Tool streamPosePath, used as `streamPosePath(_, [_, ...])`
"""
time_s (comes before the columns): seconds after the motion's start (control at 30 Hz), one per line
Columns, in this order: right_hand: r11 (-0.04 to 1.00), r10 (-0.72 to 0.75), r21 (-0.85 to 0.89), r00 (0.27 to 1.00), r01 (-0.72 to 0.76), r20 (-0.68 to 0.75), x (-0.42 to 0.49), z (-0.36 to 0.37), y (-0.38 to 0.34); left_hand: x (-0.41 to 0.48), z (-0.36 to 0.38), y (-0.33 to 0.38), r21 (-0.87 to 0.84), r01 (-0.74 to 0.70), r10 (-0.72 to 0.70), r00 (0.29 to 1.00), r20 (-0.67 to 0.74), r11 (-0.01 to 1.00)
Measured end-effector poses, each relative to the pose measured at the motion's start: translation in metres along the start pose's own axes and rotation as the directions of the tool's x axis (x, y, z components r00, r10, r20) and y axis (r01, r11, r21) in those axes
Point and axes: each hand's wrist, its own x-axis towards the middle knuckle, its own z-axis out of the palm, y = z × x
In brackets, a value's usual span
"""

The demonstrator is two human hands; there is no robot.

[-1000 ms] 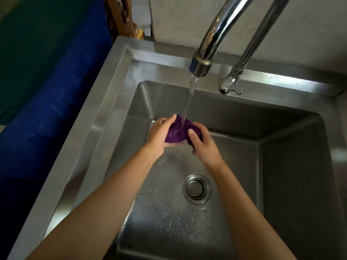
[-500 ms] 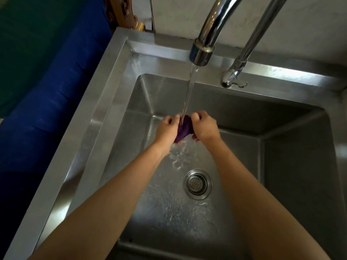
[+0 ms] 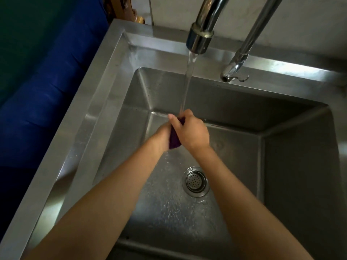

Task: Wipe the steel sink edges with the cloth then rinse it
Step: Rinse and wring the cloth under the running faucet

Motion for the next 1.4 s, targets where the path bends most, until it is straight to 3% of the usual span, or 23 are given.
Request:
streamPosePath(0.07, [0.995, 0.062, -0.07, 0.997, -0.065, -0.052, 0.008, 0.008, 0.0, 0.005, 0.002, -0.01, -0.002, 0.022, -0.022, 0.999, -0.028, 1.0])
streamPosePath(0.17, [0.992, 0.114, -0.044, 0.992, -0.117, -0.053, 0.026, 0.016, 0.009, 0.01, 0.001, -0.023, 0.052, 0.014, -0.007, 0.991, -0.135, 0.999])
streamPosePath(0.3, [0.985, 0.158, -0.075, 0.987, -0.155, 0.025, 0.042, 0.02, 0.038, 0.015, -0.007, -0.02, 0.3, -0.165, 0.256, 0.921, -0.293, 0.939])
streamPosePath(0.43, [0.991, 0.118, -0.09, 0.963, -0.098, 0.244, 0.041, 0.016, 0.06, 0.026, -0.025, -0.016, 0.537, -0.27, 0.452, 0.858, -0.242, 0.799])
streamPosePath(0.53, [0.998, 0.06, -0.002, 0.979, -0.061, 0.194, 0.047, 0.009, 0.068, 0.035, -0.042, -0.018, 0.339, -0.192, 0.269, 0.943, -0.195, 0.921])
streamPosePath(0.6, [0.998, -0.044, 0.061, 0.983, 0.034, 0.176, 0.05, 0.006, 0.067, 0.033, -0.052, -0.022, 0.136, -0.051, 0.056, 0.998, -0.033, 0.989])
streamPosePath(0.7, [0.961, -0.275, 0.083, 0.93, 0.263, 0.245, 0.044, 0.008, 0.062, 0.033, -0.062, -0.02, 0.046, 0.068, -0.074, 0.986, 0.148, 0.997])
streamPosePath(0.77, [0.947, -0.315, 0.167, 0.903, 0.275, 0.293, 0.033, 0.014, 0.062, 0.038, -0.059, -0.017, 0.068, 0.106, -0.116, 0.98, 0.163, 0.992])
streamPosePath(0.9, [0.932, -0.094, 0.36, 0.99, 0.051, 0.104, 0.016, 0.029, 0.061, 0.047, -0.041, -0.024, 0.043, 0.066, -0.069, 0.995, 0.077, 0.997])
streamPosePath(1.0, [0.975, 0.061, 0.201, 0.982, -0.098, 0.179, 0.023, 0.036, 0.063, 0.057, -0.035, -0.035, -0.067, -0.024, 0.026, 0.999, 0.031, 0.997])
streamPosePath(1.1, [1.0, -0.001, -0.005, 0.975, 0.002, 0.221, 0.017, 0.041, 0.061, 0.069, -0.039, -0.041, -0.144, -0.052, 0.041, 0.996, -0.073, 0.988])
streamPosePath(1.23, [0.986, -0.13, -0.085, 0.984, 0.141, 0.123, -0.011, 0.061, 0.038, 0.08, -0.046, -0.054, -0.244, -0.067, 0.059, 0.997, -0.04, 0.968])
streamPosePath(1.33, [0.976, -0.027, -0.219, 0.999, 0.021, -0.021, 0.004, 0.069, 0.036, 0.081, -0.034, -0.064, -0.22, -0.092, 0.073, 0.993, -0.096, 0.971])
streamPosePath(1.4, [0.977, 0.089, -0.191, 0.995, -0.097, -0.047, 0.024, 0.068, 0.042, 0.08, -0.025, -0.072, -0.206, -0.082, 0.051, 0.987, -0.153, 0.975])
